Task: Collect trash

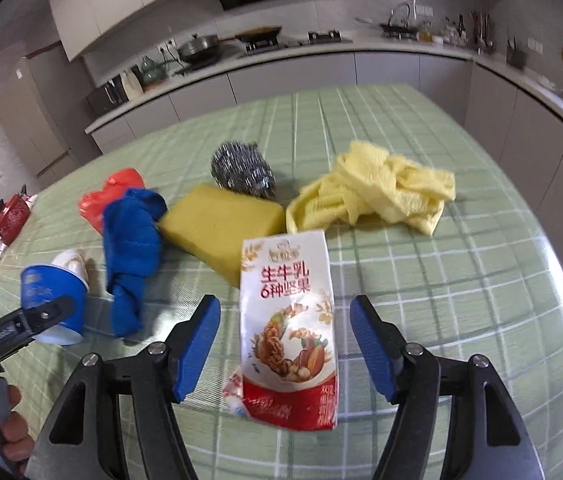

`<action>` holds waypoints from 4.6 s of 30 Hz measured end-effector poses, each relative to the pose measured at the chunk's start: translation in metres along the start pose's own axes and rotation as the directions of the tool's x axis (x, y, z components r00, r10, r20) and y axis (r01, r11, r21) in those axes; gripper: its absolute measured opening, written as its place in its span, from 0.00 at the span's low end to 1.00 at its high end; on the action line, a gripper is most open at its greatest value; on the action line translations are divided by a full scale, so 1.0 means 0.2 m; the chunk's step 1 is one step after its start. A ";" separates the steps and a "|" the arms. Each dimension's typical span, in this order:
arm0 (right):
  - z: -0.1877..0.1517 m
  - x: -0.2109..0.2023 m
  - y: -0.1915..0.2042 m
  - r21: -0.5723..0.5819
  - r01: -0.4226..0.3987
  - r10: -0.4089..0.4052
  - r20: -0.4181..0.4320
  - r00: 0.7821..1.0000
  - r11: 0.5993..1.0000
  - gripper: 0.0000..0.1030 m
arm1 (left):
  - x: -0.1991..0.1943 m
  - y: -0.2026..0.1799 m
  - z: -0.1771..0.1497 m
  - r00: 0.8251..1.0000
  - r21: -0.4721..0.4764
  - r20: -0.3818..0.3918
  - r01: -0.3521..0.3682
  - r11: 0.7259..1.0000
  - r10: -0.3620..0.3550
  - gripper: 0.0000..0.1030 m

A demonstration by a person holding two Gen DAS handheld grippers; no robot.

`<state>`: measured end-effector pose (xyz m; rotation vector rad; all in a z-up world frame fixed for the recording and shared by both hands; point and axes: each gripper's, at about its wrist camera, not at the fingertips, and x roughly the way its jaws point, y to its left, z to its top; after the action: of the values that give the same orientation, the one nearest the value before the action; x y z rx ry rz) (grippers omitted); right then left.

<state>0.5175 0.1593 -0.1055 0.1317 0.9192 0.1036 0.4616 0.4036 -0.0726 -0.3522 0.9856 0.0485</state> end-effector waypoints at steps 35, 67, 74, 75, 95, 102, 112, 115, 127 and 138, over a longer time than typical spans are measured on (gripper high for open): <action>-0.10 -0.16 -0.13 -0.032 0.020 -0.020 0.017 1.000 0.999 0.51 | -0.26 -0.27 -0.24 0.992 0.171 0.109 0.051 0.984 -0.071 0.74; -0.56 -0.86 -0.93 0.148 0.122 -0.135 0.083 0.987 0.981 0.50 | -0.39 -1.06 -0.87 0.971 0.366 0.016 0.218 0.905 -0.240 0.74; -0.63 -1.02 -1.27 0.185 0.112 -0.134 0.111 0.985 0.976 0.50 | -0.44 -1.38 -1.05 0.963 0.404 0.027 0.235 0.884 -0.268 0.74; -0.64 -1.04 -1.34 0.186 0.112 -0.134 0.112 0.985 0.976 0.50 | -0.44 -1.44 -1.08 0.962 0.404 0.027 0.237 0.883 -0.271 0.74; -0.76 -0.69 -2.45 0.169 0.066 -0.059 -0.045 0.997 0.983 0.50 | 0.16 -2.37 -1.56 0.994 0.412 -0.049 0.110 0.905 -0.098 0.74; -0.75 -0.36 -2.54 0.160 0.029 -0.005 -0.148 0.989 0.987 0.52 | 0.42 -2.42 -1.53 0.993 0.428 -0.090 -0.036 0.903 0.082 0.76; -0.70 -0.48 -2.59 0.234 0.050 -0.032 -0.079 0.996 0.971 0.65 | 0.25 -2.46 -1.43 0.995 0.365 -0.101 0.041 0.930 -0.004 0.78; -0.65 -0.64 -2.55 0.241 0.072 -0.066 -0.031 0.997 0.968 0.65 | 0.05 -2.47 -1.38 0.995 0.356 -0.064 0.091 0.930 -0.073 0.78; -0.39 -0.96 -1.74 0.151 -0.019 0.002 0.115 0.993 0.988 0.67 | -0.45 -1.76 -1.00 0.995 0.308 0.068 0.045 0.950 -0.069 0.82; -0.35 -0.79 -0.73 0.049 -0.103 0.097 0.118 0.988 0.993 0.68 | -0.52 -0.82 -0.69 0.992 0.157 0.120 -0.067 0.985 0.048 0.82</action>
<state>0.3719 -0.0035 -0.0457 0.2331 0.8001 0.1620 0.3259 0.2173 -0.0121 -0.1706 0.8782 0.0412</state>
